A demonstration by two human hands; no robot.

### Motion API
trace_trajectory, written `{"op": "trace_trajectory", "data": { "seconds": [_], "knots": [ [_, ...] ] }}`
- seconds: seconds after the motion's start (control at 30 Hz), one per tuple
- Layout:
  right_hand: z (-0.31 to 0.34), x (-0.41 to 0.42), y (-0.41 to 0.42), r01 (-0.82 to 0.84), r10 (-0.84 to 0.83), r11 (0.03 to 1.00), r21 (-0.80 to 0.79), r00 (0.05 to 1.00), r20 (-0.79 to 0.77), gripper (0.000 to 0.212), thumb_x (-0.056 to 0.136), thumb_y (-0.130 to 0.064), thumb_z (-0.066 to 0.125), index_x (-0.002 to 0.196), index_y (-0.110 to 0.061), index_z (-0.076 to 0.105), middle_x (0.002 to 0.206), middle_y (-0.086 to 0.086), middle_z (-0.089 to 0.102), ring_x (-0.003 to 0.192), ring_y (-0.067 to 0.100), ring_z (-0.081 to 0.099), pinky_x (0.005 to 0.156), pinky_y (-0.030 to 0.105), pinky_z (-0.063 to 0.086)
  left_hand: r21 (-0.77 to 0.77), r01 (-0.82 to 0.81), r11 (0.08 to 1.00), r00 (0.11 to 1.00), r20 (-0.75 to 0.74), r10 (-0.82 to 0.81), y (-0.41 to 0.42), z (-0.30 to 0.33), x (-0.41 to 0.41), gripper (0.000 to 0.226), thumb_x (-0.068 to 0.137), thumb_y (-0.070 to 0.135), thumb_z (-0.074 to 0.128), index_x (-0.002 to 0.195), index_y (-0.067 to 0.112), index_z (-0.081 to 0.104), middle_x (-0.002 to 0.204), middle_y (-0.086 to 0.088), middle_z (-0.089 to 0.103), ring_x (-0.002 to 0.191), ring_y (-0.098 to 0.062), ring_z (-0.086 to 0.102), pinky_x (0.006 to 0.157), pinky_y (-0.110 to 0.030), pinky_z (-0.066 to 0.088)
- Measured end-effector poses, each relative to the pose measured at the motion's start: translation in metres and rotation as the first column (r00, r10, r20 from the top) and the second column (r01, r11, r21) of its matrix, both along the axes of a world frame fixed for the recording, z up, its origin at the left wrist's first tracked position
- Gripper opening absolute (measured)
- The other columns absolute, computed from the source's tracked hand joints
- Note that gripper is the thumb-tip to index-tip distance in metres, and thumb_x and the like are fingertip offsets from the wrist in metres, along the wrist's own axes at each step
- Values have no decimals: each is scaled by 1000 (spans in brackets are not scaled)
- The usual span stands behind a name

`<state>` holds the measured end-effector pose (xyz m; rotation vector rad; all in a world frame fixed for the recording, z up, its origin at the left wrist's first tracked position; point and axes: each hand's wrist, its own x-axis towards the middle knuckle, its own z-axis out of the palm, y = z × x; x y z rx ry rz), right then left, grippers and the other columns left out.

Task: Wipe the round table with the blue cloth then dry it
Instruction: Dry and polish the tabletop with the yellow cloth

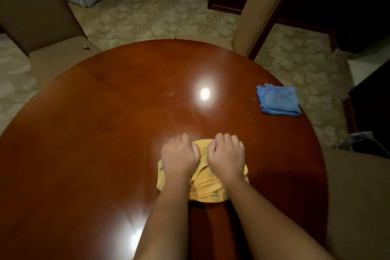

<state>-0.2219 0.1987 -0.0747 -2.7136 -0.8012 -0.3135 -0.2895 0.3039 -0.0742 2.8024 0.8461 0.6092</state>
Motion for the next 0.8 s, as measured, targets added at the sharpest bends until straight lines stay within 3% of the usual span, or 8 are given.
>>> {"op": "trace_trajectory", "data": {
  "seconds": [0.3, 0.4, 0.8],
  "knots": [
    [-1, -25, -100, 13, -14, 1000, 15, 998, 60, 28, 82, -28, 38, 68, -13, 56, 66, 5, 55, 64, 27, 54, 57, 35, 44, -25, 79, 997, 995, -51, -81, -94, 6, -22, 21, 67, 21, 36, 54, 10, 48, 45, -5, 44, 36, -25, 41, 39, -25, 24],
    [-2, -18, -99, -14, 11, 999, 38, 997, 79, 28, 82, -29, 39, 67, -13, 57, 65, 4, 55, 63, 26, 54, 56, 36, 44, -16, 72, 997, 997, -32, -73, -92, 4, -19, 19, 66, 21, 37, 53, 11, 46, 44, -5, 43, 35, -26, 40, 41, -24, 19],
    [-5, 56, -51, 14, -23, 997, 77, 993, 113, 28, 79, -28, 39, 65, -11, 57, 64, 8, 56, 63, 30, 53, 56, 35, 41, -15, -28, 1000, 999, 29, 28, -55, -3, 52, 19, 68, 20, 35, 55, 9, 43, 45, -8, 41, 35, -27, 39, 36, -25, 26]
  ]
}}
